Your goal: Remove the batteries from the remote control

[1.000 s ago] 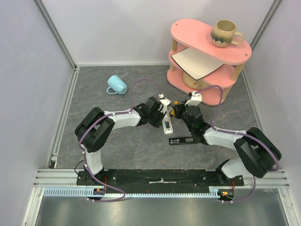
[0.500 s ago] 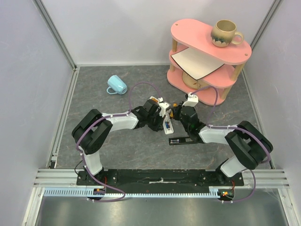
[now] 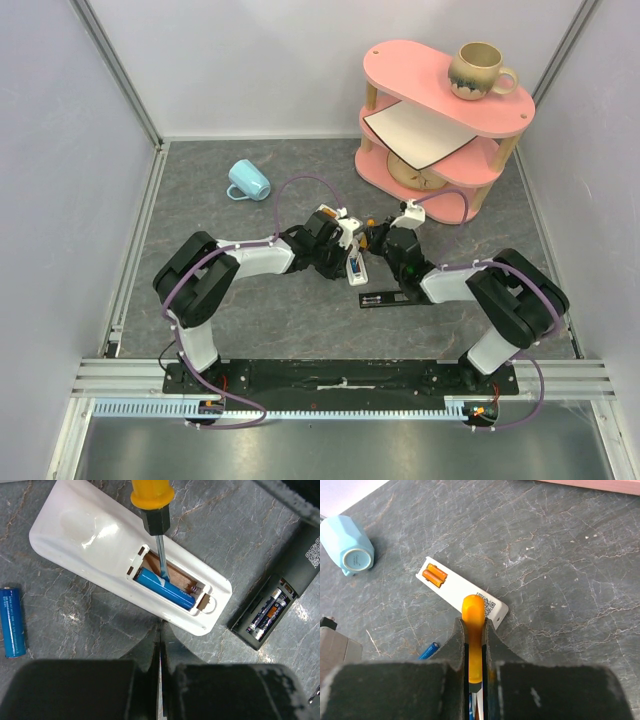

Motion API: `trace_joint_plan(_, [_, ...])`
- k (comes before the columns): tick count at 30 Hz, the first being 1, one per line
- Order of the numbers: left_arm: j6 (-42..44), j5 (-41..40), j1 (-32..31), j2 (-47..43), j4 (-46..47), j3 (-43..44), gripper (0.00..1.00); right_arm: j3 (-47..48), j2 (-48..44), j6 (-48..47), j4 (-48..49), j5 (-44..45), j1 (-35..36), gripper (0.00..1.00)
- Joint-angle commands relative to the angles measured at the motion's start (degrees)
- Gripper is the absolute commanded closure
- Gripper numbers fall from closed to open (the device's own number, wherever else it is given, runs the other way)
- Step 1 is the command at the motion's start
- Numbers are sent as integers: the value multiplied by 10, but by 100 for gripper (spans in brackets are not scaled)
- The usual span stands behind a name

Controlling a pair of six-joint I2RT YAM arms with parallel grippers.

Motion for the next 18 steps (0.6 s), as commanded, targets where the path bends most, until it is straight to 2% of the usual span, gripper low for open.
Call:
trace_joint_plan(1, [-13,2,-2,22,-24,9,98,-31,10,72,51,-55,4,100])
trace_joint_plan(8, [-13,4,-3,27,-28,13,98,-62,28,127,108,-111,-34,100])
trace_joint_plan(18, [-14,8,-3,35,-32,20,98,-55,2,136,103,-144,-38,100])
